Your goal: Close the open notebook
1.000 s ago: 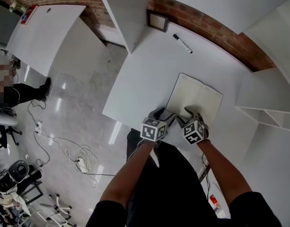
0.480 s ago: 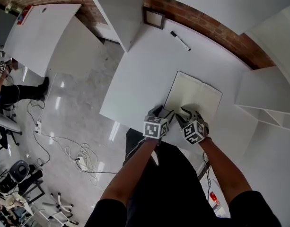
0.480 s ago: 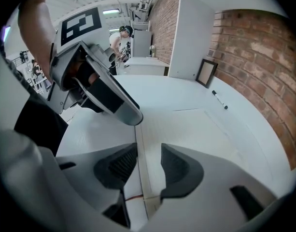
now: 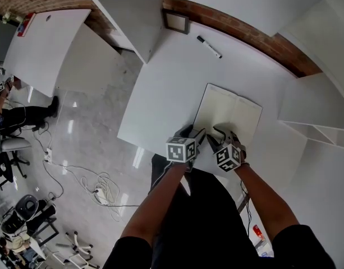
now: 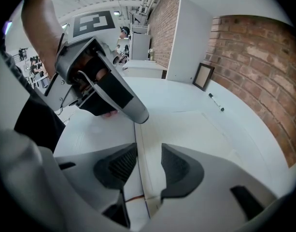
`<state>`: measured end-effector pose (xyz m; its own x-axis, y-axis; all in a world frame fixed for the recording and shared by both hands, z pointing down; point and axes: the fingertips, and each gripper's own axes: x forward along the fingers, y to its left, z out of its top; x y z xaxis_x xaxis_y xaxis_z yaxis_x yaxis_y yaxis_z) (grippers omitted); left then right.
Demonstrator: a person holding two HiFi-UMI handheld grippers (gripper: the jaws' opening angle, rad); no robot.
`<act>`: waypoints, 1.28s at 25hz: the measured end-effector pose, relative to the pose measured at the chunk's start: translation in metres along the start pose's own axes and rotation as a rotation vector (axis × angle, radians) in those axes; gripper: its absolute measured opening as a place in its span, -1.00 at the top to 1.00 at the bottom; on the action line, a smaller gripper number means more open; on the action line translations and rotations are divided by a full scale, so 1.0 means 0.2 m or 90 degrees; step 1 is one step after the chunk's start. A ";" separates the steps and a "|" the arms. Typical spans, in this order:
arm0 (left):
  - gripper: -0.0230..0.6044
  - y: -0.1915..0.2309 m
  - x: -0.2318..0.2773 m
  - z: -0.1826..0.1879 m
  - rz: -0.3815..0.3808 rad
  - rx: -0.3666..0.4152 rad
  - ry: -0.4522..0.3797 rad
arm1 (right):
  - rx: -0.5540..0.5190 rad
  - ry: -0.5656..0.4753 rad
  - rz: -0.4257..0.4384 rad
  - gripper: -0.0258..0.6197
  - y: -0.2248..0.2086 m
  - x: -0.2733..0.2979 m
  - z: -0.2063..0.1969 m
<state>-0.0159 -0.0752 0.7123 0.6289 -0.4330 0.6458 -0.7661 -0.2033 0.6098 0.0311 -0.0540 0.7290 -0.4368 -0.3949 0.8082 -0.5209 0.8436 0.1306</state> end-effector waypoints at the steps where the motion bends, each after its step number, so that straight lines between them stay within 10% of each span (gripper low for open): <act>1: 0.16 0.00 0.00 0.00 -0.001 -0.002 -0.001 | 0.000 -0.001 -0.002 0.44 0.00 0.00 0.00; 20: 0.16 -0.06 0.01 0.01 -0.034 0.007 -0.020 | -0.017 0.000 0.004 0.40 0.00 0.00 0.00; 32: 0.16 -0.02 0.00 0.02 -0.018 0.009 -0.028 | -0.041 -0.046 0.007 0.71 0.03 -0.03 0.03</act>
<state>-0.0133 -0.0772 0.7077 0.6446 -0.4651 0.6068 -0.7497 -0.2290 0.6209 0.0259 -0.0481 0.7221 -0.4957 -0.4091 0.7661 -0.4688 0.8686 0.1606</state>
